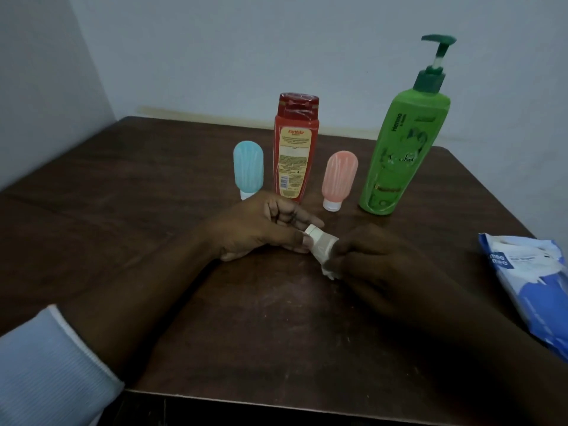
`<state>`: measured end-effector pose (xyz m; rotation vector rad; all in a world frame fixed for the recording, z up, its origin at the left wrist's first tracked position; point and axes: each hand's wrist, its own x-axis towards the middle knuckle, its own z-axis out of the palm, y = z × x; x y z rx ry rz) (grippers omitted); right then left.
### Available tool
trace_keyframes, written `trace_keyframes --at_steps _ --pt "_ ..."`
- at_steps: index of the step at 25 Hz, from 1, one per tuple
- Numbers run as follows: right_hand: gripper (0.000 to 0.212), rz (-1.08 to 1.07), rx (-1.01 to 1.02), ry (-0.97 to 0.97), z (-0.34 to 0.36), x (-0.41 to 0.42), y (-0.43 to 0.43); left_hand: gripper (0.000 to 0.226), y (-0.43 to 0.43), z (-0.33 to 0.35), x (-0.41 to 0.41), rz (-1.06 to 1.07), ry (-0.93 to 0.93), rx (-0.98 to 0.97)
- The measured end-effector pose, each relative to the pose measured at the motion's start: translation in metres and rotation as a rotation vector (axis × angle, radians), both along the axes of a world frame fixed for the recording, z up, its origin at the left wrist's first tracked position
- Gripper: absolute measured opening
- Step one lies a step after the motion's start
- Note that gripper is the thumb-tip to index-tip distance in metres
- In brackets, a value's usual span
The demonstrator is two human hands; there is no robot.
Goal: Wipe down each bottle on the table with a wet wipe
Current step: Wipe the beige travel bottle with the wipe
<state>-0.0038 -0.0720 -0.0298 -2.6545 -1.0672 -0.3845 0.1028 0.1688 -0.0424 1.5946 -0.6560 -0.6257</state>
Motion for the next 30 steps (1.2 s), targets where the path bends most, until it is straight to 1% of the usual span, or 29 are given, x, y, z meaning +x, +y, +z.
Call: trace_keyframes --at_steps 1,3,5,8,9,10,12,13,15,18,22,25,27,30 --pt "0.023 0.006 0.005 -0.01 -0.001 0.006 0.004 0.038 0.0 0.0 -0.001 -0.001 0.001 0.003" --pt "0.021 -0.093 0.086 -0.008 0.001 0.014 0.001 0.038 -0.001 0.0 -0.001 0.002 0.007 0.003" --pt "0.021 -0.151 0.103 -0.048 0.003 0.007 -0.009 0.037 -0.002 0.0 -0.002 0.02 0.005 0.015" --pt "0.028 -0.003 -0.04 -0.111 -0.002 -0.006 0.002 0.036 -0.002 0.002 -0.005 0.026 -0.02 0.035" --pt "0.029 0.024 -0.059 -0.114 -0.004 -0.002 0.009 0.035 -0.003 0.002 -0.005 0.022 -0.022 0.03" --pt "0.027 -0.008 -0.028 -0.106 -0.004 0.006 0.011 0.035 -0.004 0.002 -0.006 0.016 -0.021 0.023" --pt "0.021 -0.147 0.111 -0.049 0.001 0.016 0.003 0.035 -0.005 0.003 -0.006 0.017 -0.025 0.027" --pt "0.02 -0.189 0.149 -0.029 0.004 0.014 -0.005 0.035 -0.005 0.003 -0.007 0.024 -0.032 0.036" --pt "0.022 -0.161 0.135 -0.013 0.003 0.001 -0.014 0.037 -0.005 0.003 -0.007 0.027 -0.049 0.041" --pt "0.031 -0.022 0.063 -0.04 0.002 -0.002 0.006 0.037 -0.004 0.003 -0.008 0.019 -0.061 0.027" --pt "0.026 -0.17 0.164 0.001 0.007 0.01 -0.007 0.038 -0.005 0.003 -0.008 0.032 -0.06 0.033" --pt "0.026 -0.083 0.106 -0.003 0.005 -0.007 -0.005 0.038 -0.006 0.002 -0.009 0.053 -0.102 0.04" --pt "0.025 -0.031 0.087 -0.021 0.004 0.001 0.008 0.039 -0.006 0.0 -0.009 0.047 -0.112 0.027" --pt "0.025 -0.147 0.16 -0.007 0.007 0.015 -0.001 0.042 -0.006 0.0 -0.007 0.035 -0.119 0.042"
